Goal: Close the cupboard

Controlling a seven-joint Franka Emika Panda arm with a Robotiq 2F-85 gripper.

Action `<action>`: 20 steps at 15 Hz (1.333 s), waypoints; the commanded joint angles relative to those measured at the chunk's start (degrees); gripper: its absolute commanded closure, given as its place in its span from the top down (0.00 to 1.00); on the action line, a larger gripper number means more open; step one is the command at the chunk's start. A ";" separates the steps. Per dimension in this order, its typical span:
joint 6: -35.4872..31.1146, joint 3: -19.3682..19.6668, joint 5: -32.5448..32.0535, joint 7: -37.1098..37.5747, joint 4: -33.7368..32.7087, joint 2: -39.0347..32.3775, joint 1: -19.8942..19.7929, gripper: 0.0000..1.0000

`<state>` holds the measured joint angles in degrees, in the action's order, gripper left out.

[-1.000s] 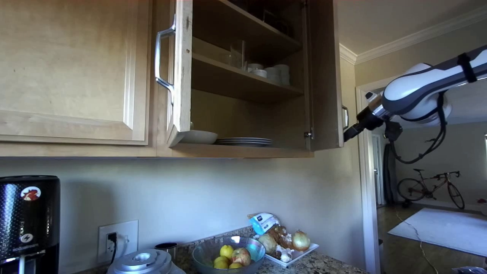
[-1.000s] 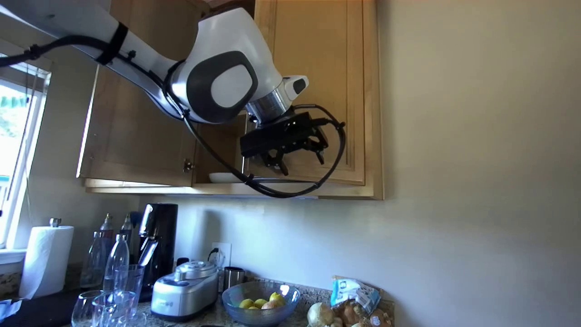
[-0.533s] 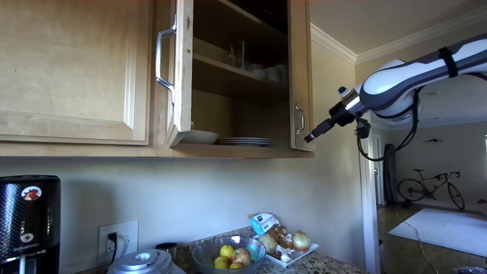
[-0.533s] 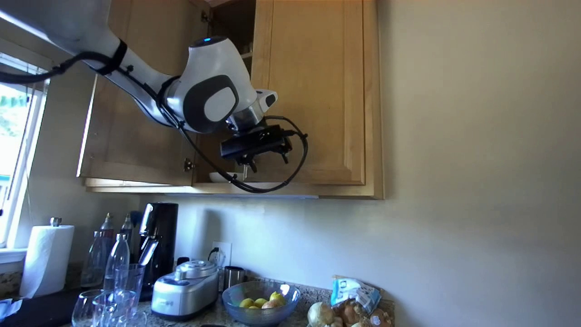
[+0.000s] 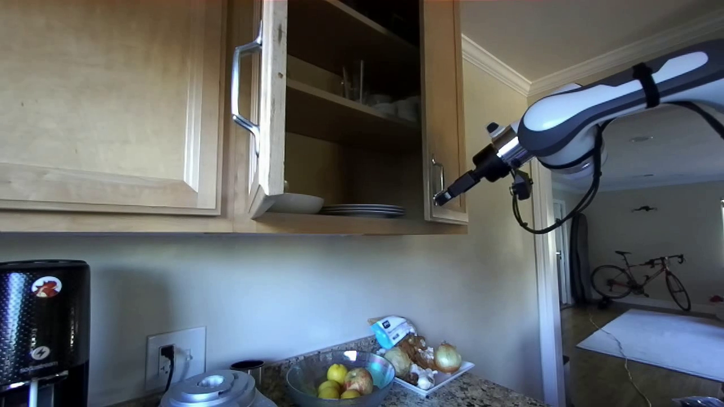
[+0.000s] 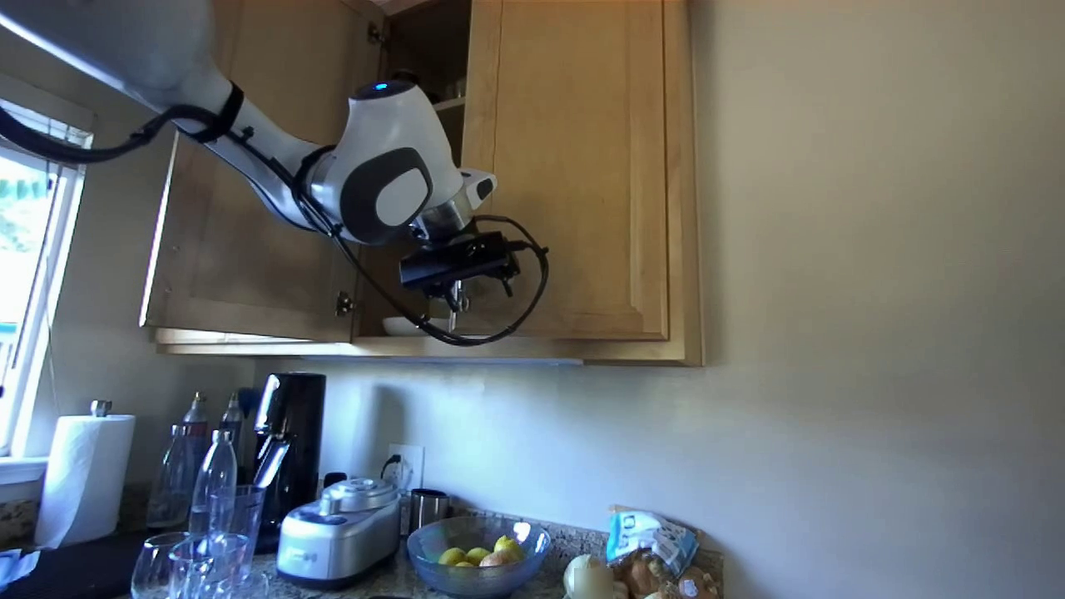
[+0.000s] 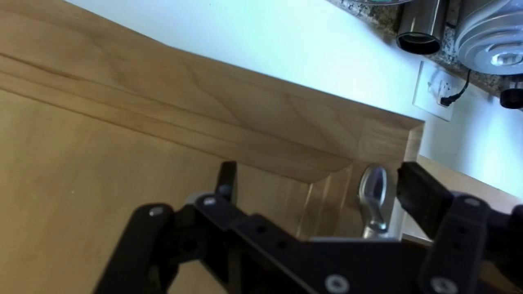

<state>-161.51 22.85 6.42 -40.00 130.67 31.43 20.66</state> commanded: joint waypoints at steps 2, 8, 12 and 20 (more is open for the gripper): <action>7.43 -1.94 -1.66 0.05 5.82 6.35 -6.63 1.00; 23.58 -2.24 -6.52 -0.54 13.69 15.49 -19.97 1.00; 36.04 -1.85 -6.97 -1.55 15.35 16.61 -22.41 1.00; 43.61 -9.35 -5.16 0.47 19.59 19.83 -19.66 1.00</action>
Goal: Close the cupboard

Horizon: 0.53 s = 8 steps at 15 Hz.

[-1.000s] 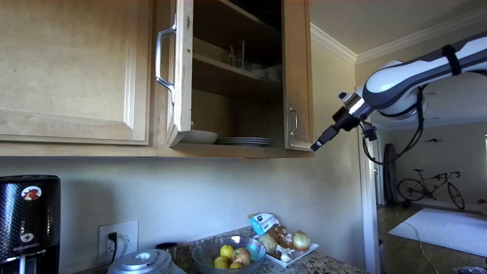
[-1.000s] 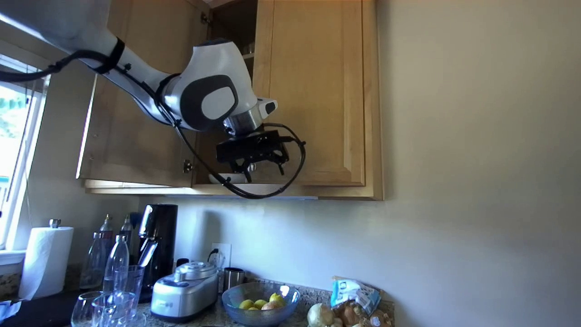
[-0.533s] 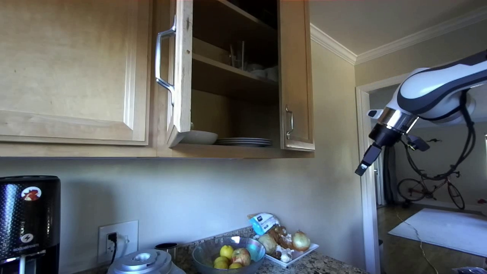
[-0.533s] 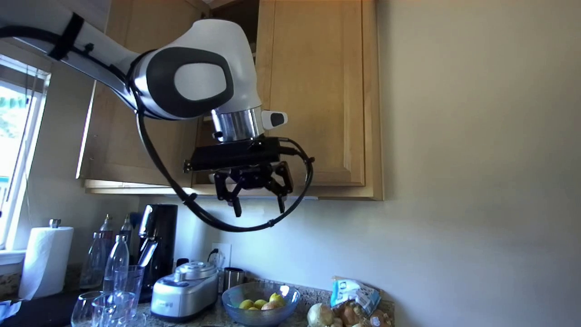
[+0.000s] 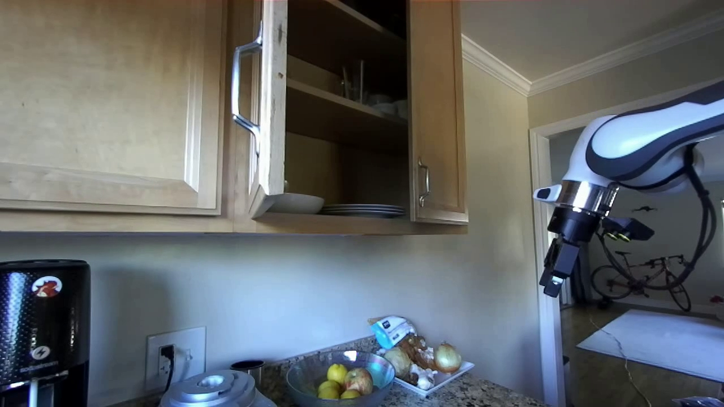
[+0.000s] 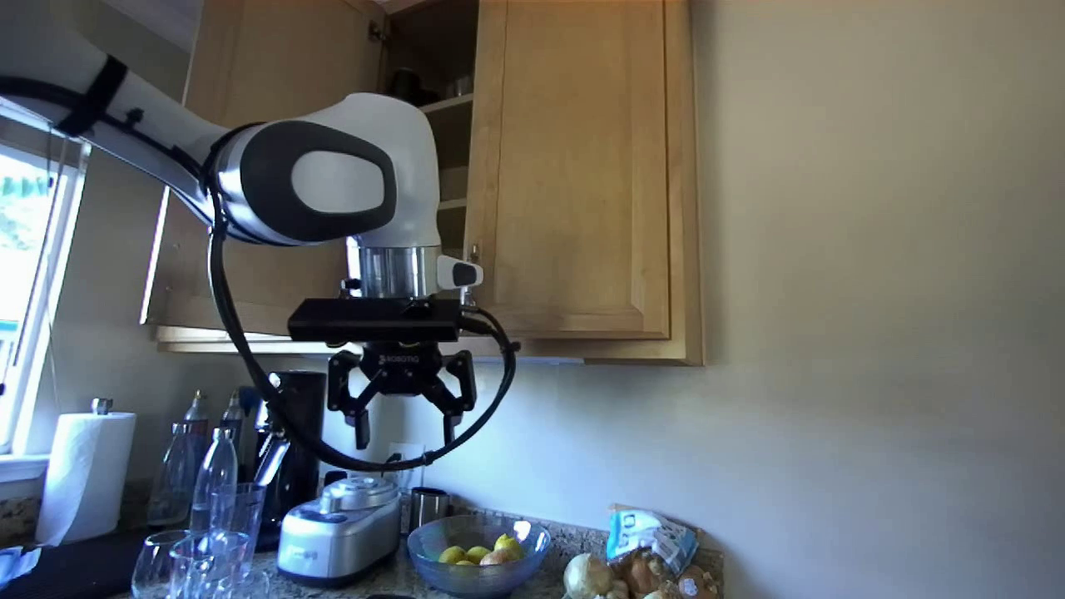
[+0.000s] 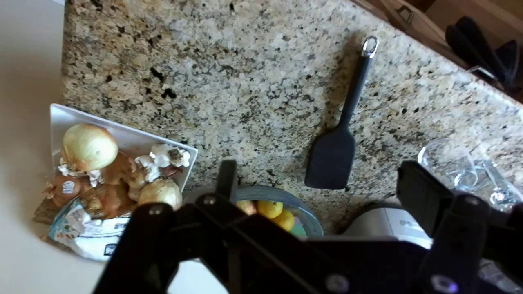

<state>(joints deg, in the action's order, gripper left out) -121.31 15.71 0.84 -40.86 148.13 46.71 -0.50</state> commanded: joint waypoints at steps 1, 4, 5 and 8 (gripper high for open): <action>4.12 -3.49 0.84 2.20 2.80 5.84 1.79 1.00; 5.04 -6.96 3.84 8.61 3.93 8.91 2.87 1.00; 4.66 -7.96 5.24 11.59 4.16 9.57 3.40 1.00; 2.08 -10.62 9.00 20.66 4.95 10.57 4.80 1.00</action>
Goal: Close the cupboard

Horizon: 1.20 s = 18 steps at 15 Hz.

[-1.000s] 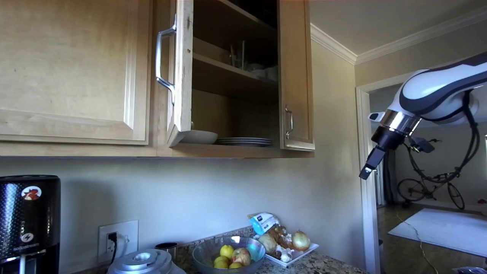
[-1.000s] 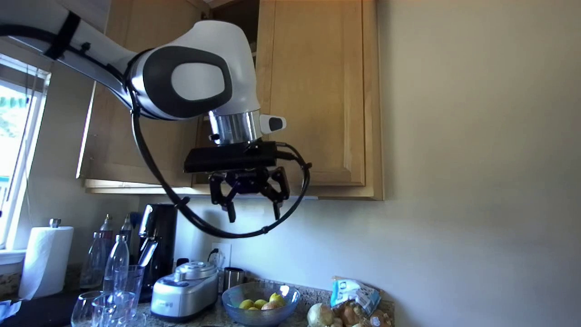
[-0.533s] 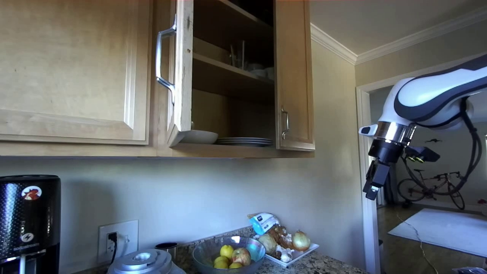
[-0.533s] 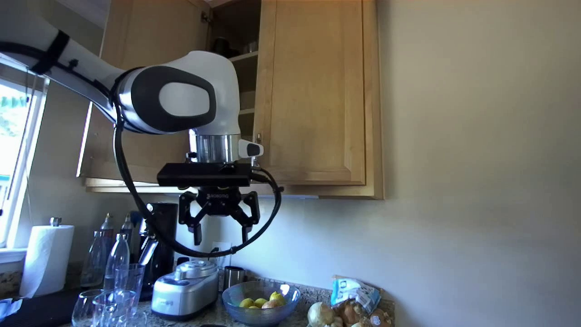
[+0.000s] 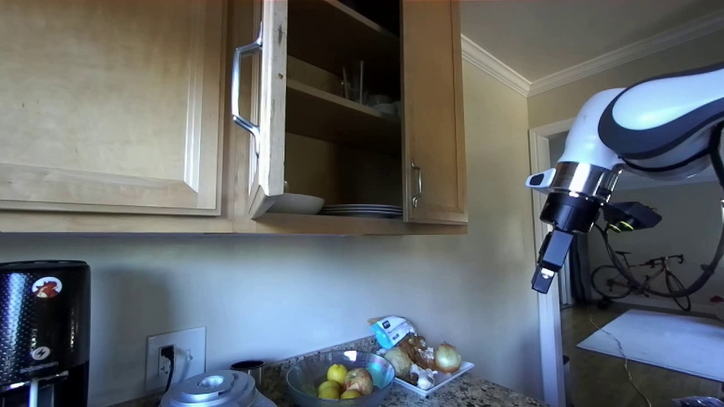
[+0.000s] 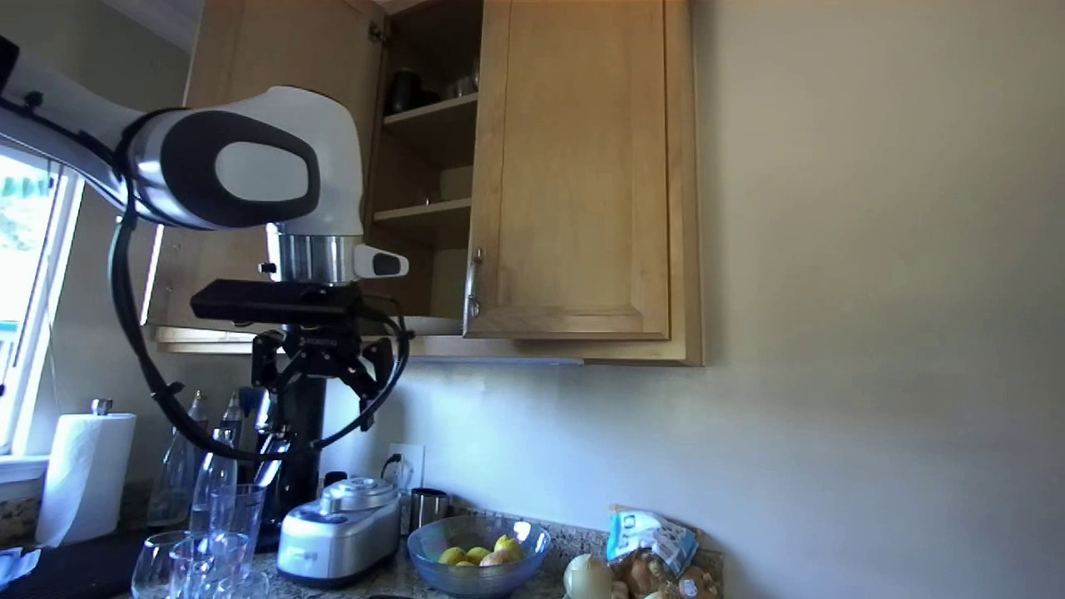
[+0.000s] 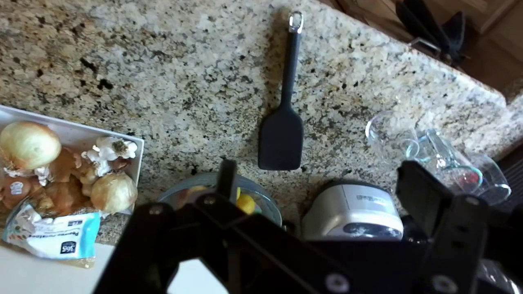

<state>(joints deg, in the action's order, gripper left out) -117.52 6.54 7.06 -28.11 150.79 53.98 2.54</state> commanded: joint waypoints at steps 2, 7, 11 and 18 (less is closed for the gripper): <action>-3.22 -2.86 4.62 12.14 2.55 3.26 2.33 1.00; -1.94 -2.36 2.66 11.20 0.69 1.16 2.94 1.00; -1.93 -2.22 2.67 11.17 0.69 1.13 2.91 1.00; -7.51 -5.02 11.84 10.98 -1.93 -2.91 12.53 1.00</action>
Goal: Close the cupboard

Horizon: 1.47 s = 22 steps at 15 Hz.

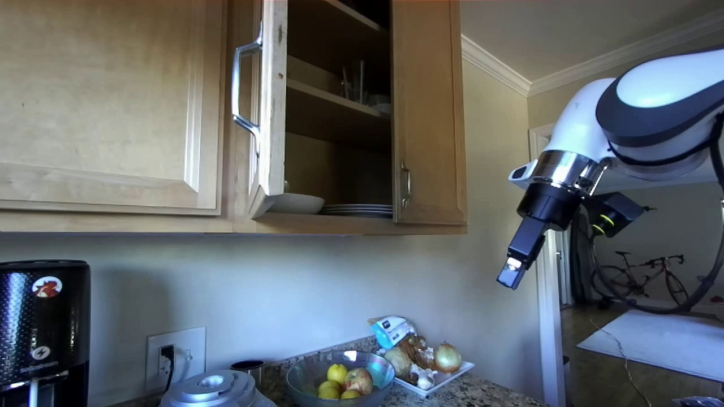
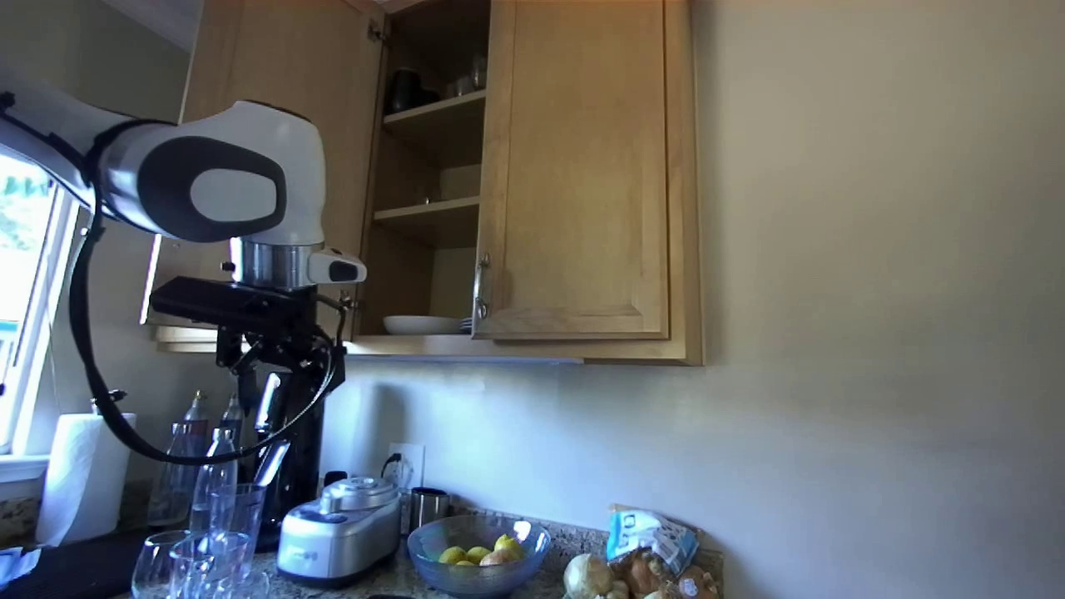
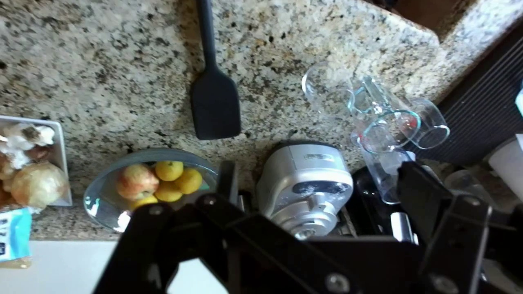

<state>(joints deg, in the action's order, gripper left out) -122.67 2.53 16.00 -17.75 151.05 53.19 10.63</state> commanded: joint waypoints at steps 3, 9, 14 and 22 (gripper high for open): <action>-3.95 -2.99 5.38 -0.07 -4.93 -4.08 8.94 1.00; -4.70 -7.27 9.36 0.10 -11.36 -6.45 15.23 1.00; -6.24 -10.41 12.10 0.47 -16.45 -9.04 17.82 1.00; -13.98 -14.12 19.40 1.19 -22.57 -16.09 20.87 1.00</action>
<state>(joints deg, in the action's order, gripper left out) -133.73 -10.92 32.93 -17.67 130.99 40.22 29.86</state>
